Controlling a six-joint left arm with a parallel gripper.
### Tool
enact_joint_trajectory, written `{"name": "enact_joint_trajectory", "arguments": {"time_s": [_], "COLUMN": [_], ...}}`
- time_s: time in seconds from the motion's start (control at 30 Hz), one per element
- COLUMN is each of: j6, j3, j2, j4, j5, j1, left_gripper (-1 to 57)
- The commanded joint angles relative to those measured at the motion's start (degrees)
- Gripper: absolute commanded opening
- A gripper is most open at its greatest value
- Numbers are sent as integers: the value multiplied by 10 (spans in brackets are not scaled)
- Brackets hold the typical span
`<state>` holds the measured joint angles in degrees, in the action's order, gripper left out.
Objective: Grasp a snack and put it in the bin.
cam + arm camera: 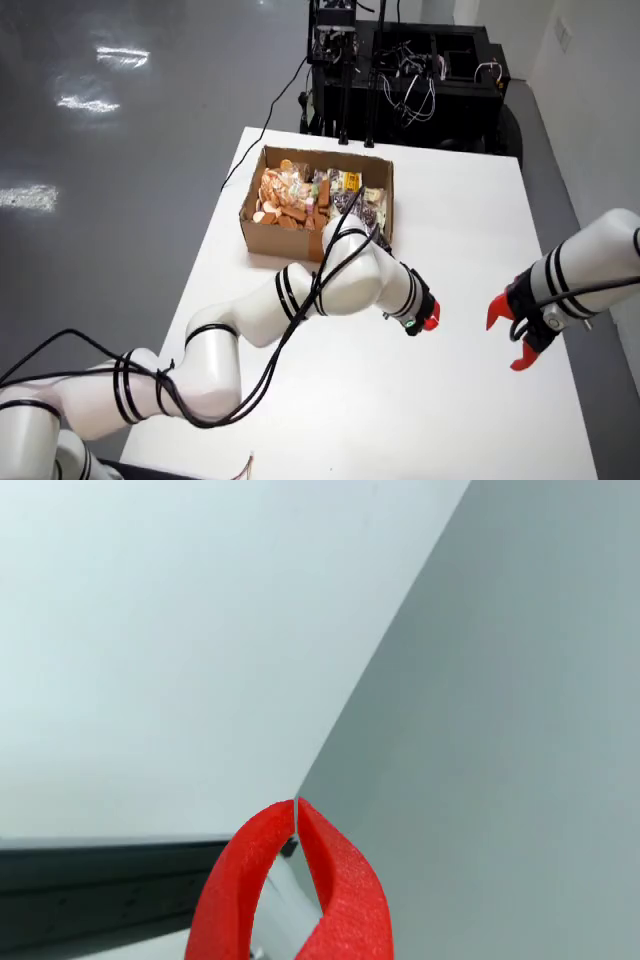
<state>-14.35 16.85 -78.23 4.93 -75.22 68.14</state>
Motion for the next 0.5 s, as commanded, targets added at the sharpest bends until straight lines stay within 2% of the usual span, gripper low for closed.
{"name": "enact_joint_trajectory", "arguments": {"time_s": [0.03,0.5], "j6": [22,35], "j3": [25,46], "j2": [-13,-23], "j4": [1,2], "j5": [-1,-1], "j1": [-25,-67], "left_gripper": [1,1]}}
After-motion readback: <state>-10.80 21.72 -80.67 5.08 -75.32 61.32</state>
